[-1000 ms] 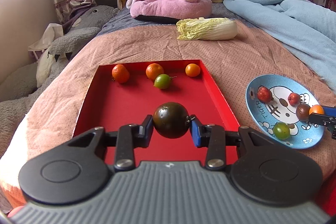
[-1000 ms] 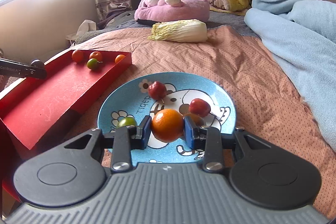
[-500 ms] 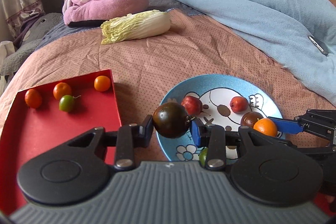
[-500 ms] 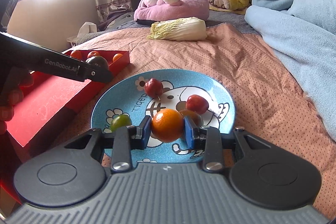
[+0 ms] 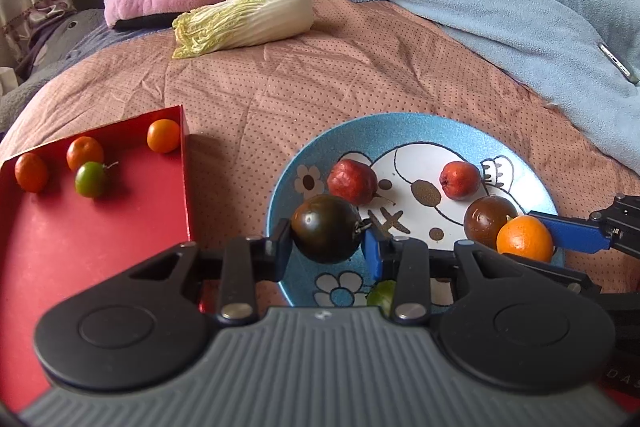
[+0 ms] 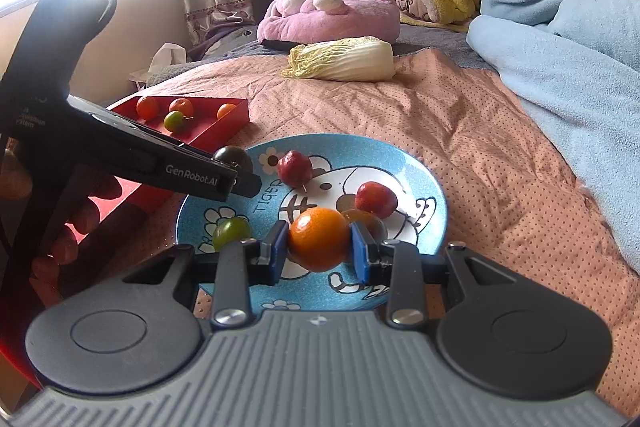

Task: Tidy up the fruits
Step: 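Lower the orange tomato onto the blue plate and open the right gripper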

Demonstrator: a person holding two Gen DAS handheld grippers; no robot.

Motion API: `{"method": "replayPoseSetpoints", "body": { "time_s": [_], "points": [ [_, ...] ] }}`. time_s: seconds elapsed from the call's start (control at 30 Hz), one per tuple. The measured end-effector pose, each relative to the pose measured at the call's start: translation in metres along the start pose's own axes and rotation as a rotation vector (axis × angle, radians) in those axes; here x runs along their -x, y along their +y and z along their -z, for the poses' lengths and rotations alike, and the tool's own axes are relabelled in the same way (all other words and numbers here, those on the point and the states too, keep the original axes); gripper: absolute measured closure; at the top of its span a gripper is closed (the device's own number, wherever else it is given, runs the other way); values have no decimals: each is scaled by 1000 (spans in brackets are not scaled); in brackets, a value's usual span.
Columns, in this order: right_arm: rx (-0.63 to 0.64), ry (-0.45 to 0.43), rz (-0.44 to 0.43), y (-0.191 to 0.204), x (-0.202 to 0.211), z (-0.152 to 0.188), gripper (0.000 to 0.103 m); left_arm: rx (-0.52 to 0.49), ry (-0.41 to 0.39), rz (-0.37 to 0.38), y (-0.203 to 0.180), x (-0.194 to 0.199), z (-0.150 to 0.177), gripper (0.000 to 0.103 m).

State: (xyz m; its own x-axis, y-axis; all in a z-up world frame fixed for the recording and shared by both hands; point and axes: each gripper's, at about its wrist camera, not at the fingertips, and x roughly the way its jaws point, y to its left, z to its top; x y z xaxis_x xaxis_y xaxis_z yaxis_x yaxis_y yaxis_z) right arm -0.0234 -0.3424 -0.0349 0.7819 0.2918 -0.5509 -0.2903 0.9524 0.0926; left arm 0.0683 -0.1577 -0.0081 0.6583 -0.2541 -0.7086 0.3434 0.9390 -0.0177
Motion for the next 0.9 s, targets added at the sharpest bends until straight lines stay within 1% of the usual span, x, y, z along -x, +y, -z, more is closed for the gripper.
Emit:
{"method": "replayPoseSetpoints", "body": {
  "time_s": [0.27, 0.9],
  "points": [
    [-1, 9, 2, -1, -3, 1, 64, 8, 5, 8, 0, -4, 0, 63],
    [4, 23, 9, -1, -6, 2, 64, -12, 17, 9, -4, -4, 3, 62]
  ]
}}
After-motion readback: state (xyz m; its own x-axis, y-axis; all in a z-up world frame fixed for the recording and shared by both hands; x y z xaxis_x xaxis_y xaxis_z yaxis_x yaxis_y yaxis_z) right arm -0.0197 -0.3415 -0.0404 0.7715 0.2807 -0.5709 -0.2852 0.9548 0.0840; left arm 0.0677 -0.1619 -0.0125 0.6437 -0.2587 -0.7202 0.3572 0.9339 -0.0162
